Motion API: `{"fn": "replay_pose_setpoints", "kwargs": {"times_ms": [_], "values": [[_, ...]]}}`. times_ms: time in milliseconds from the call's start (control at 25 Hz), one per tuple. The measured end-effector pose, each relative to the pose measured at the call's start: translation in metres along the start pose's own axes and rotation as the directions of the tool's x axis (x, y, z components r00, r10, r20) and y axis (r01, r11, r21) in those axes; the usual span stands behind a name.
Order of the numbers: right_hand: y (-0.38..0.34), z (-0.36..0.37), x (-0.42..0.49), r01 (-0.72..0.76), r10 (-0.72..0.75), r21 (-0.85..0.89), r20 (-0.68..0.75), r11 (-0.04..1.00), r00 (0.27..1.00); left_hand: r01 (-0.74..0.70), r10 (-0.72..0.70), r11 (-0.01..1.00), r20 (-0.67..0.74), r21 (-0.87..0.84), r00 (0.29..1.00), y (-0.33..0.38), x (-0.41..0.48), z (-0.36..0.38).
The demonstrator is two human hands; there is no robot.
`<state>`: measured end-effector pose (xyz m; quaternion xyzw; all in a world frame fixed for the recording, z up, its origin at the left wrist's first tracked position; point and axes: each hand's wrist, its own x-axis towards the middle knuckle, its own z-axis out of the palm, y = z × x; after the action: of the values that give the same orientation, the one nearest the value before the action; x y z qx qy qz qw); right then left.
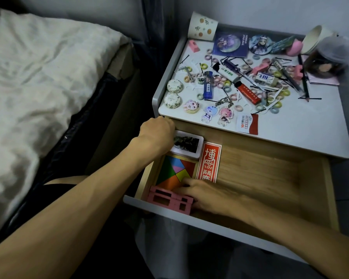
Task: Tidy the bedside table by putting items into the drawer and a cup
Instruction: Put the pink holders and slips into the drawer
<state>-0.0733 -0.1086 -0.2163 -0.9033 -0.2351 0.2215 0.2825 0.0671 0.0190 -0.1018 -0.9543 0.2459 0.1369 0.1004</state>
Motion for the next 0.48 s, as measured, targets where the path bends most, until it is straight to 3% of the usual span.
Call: {"fn": "replay_pose_setpoints", "kwargs": {"times_ms": [120,280,480], "values": [[-0.002,0.004,0.002,0.046,-0.045,0.004,-0.065,0.999,0.997,-0.003,0.003,1.0,0.006,-0.001,1.0,0.001,-0.001,-0.001],[0.001,0.003,0.0,-0.027,0.027,0.015,-0.012,1.0,1.0,0.009,-0.008,1.0,0.024,-0.023,1.0,0.0,-0.002,-0.005],[0.0,-0.018,-0.018,-0.036,0.032,-0.028,-0.119,0.999,0.992,0.04,-0.04,0.999,0.034,0.003,0.999,-0.001,-0.006,-0.011]]}}
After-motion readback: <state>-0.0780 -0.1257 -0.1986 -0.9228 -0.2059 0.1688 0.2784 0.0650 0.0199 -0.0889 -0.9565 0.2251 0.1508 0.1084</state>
